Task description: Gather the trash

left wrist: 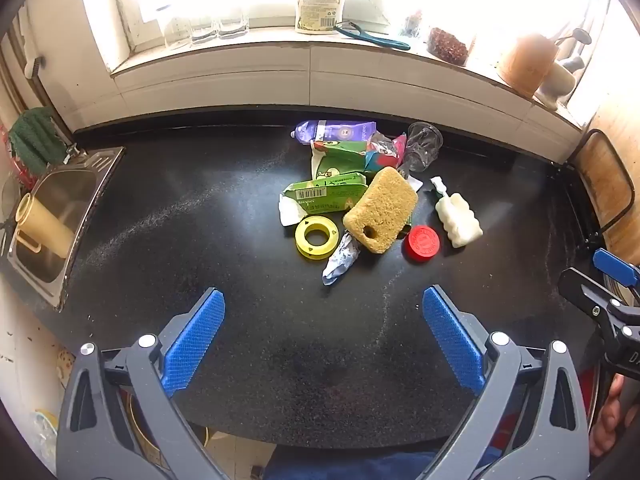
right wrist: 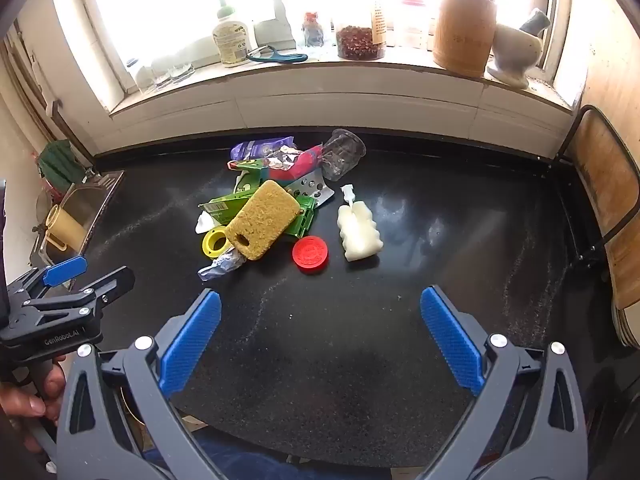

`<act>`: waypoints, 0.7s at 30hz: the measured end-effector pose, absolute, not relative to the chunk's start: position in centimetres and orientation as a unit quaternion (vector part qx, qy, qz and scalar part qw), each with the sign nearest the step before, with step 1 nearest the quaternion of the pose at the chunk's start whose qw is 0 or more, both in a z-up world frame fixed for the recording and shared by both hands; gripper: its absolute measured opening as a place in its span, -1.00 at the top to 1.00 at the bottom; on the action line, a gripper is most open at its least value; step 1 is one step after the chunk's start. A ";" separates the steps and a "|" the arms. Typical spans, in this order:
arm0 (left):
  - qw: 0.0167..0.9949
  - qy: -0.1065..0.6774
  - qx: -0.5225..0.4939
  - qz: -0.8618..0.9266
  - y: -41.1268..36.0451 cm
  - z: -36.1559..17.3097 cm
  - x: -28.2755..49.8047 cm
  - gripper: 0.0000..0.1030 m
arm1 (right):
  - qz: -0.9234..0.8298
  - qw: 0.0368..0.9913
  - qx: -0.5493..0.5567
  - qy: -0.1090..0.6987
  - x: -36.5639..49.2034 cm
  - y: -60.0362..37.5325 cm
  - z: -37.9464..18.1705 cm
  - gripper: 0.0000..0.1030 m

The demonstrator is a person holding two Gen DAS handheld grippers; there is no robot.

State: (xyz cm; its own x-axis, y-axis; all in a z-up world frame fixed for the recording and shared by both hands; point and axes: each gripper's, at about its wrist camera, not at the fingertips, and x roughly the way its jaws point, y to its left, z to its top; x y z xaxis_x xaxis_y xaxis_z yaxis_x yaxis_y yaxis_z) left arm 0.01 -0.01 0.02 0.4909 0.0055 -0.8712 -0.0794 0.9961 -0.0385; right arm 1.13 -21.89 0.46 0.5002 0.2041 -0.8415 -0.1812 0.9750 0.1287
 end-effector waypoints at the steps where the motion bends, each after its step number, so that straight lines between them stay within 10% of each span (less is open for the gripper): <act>1: 0.863 0.504 -0.036 0.025 0.0 0.0 0.0 -0.87 | 0.111 0.867 0.012 0.486 1.2 -21.9 0.5 -0.89; 21: 0.859 0.509 -0.040 0.023 0.7 -1.0 0.5 -0.87 | 0.109 0.867 0.011 0.485 1.8 -21.8 0.1 -0.89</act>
State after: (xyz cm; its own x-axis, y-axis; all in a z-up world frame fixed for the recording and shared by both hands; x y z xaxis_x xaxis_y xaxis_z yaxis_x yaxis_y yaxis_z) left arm 0.47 0.69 -0.96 0.4803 -0.0018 -0.8771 -0.0793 0.9958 -0.0454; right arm 1.77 -21.80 0.12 0.5052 0.2003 -0.8394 -0.1788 0.9759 0.1252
